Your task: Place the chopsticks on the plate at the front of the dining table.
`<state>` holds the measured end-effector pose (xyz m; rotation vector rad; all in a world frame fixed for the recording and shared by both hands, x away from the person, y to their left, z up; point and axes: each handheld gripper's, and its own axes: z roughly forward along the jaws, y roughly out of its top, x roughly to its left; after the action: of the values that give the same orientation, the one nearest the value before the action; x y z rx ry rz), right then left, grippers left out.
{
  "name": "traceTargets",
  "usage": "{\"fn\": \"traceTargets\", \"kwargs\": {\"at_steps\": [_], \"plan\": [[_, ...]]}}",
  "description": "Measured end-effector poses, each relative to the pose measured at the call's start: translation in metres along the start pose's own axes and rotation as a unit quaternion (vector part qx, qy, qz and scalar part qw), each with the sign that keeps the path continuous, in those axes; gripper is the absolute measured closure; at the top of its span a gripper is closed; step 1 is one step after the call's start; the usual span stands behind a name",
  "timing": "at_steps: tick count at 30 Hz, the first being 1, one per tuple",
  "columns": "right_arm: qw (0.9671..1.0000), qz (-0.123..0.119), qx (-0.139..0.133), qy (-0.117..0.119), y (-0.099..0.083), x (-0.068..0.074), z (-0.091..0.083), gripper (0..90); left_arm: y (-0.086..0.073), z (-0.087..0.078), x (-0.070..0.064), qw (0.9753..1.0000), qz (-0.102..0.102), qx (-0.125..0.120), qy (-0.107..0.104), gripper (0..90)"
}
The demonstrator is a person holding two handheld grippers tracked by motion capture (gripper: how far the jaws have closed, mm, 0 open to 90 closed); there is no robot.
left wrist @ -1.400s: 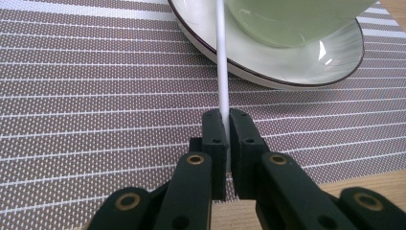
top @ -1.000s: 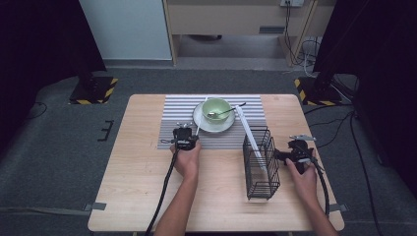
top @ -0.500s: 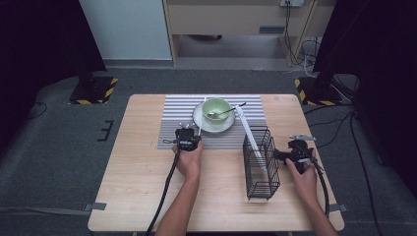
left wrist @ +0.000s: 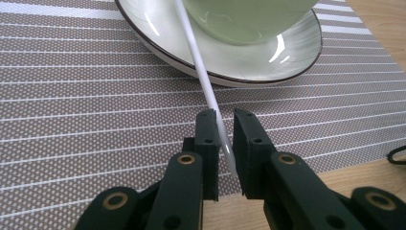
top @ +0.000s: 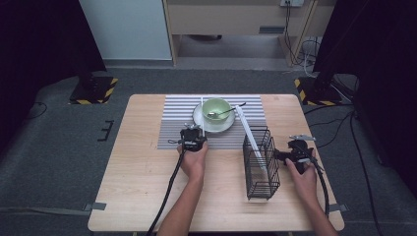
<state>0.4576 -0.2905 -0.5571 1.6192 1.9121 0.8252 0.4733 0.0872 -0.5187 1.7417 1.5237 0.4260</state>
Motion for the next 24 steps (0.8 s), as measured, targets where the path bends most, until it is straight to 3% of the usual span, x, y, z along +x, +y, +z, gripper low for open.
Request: {"fn": "traceTargets", "kwargs": {"at_steps": [24], "plan": [[1.0,0.0,0.0,0.0,0.0,0.0001,0.0,0.9,0.0039,0.003,0.0042,1.0,-0.003,-0.003,-0.002,81.0]]}}
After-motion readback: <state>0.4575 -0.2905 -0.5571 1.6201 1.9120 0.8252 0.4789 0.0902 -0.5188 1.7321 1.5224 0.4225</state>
